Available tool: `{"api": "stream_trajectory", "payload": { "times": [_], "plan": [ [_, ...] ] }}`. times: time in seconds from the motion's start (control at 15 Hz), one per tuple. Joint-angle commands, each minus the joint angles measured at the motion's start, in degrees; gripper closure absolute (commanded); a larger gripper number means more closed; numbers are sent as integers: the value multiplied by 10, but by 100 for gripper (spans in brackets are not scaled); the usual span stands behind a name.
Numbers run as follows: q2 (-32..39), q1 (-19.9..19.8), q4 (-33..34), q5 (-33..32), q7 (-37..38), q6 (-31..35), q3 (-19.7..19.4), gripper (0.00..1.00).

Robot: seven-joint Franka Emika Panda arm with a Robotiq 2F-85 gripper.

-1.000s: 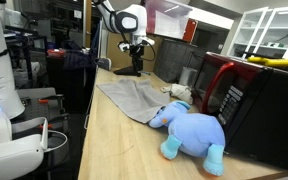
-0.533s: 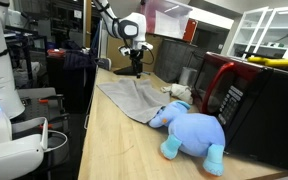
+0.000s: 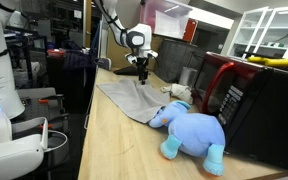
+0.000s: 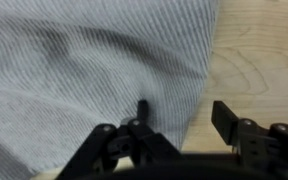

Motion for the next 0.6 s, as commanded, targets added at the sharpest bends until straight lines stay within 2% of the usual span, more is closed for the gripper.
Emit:
{"api": "stream_trajectory", "payload": {
  "times": [0.0, 0.33, 0.53],
  "plan": [
    [32, 4, 41, -3, 11, -8, -6, 61],
    [17, -2, 46, 15, 4, -24, 4, 98],
    [4, -1, 49, 34, 7, -45, 16, 100]
  ]
}}
